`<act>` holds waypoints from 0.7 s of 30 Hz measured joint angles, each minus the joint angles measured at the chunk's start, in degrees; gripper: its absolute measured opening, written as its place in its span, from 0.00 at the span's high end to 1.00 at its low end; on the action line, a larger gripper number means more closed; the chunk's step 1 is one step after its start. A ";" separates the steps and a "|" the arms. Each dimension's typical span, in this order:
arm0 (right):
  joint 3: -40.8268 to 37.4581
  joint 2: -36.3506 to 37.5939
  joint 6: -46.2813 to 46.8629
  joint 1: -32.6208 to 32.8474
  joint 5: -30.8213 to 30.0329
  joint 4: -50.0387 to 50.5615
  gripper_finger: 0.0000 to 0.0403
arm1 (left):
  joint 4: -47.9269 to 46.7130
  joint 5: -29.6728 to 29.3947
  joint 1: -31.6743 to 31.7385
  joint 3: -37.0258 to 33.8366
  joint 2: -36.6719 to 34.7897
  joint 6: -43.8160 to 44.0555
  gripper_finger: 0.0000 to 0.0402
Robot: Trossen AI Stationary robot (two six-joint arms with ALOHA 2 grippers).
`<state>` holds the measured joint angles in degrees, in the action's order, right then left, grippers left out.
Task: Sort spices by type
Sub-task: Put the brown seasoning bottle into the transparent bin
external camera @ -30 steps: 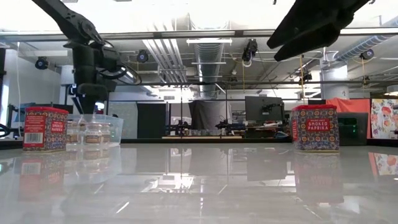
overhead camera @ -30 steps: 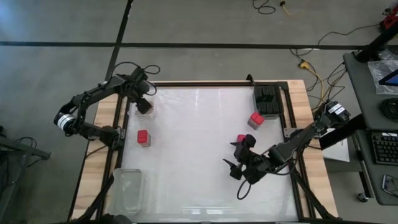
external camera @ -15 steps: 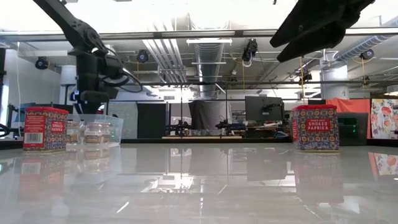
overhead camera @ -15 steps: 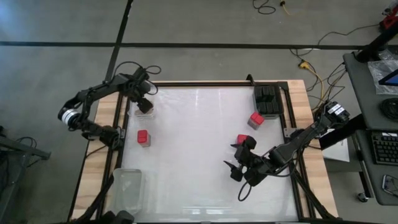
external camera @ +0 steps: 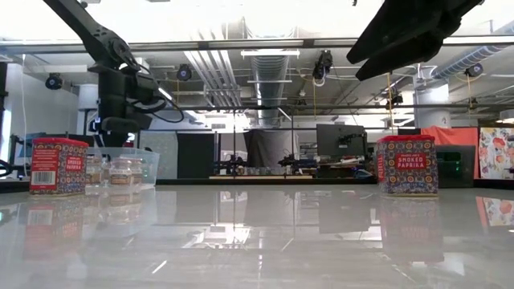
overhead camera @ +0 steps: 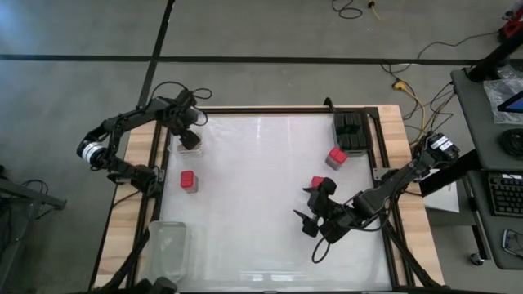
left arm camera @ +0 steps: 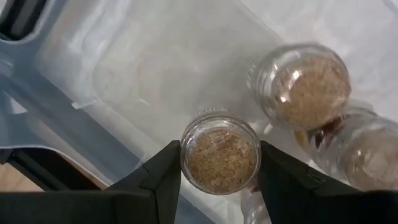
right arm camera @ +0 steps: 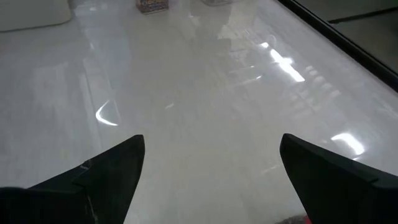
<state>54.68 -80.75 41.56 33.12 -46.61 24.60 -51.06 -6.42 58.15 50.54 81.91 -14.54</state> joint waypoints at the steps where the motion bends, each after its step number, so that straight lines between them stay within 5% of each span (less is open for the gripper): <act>1: 0.00 0.00 0.00 -0.02 -0.02 -0.02 0.10 | -0.49 0.08 0.00 0.00 0.00 -0.38 0.60; 21: -0.02 0.02 2.57 0.24 0.74 -0.02 0.10 | -1.23 0.56 0.00 0.00 0.00 -0.87 0.49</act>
<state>54.65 -80.73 44.13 33.36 -45.87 24.58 -52.29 -5.87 58.15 50.54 81.91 -15.41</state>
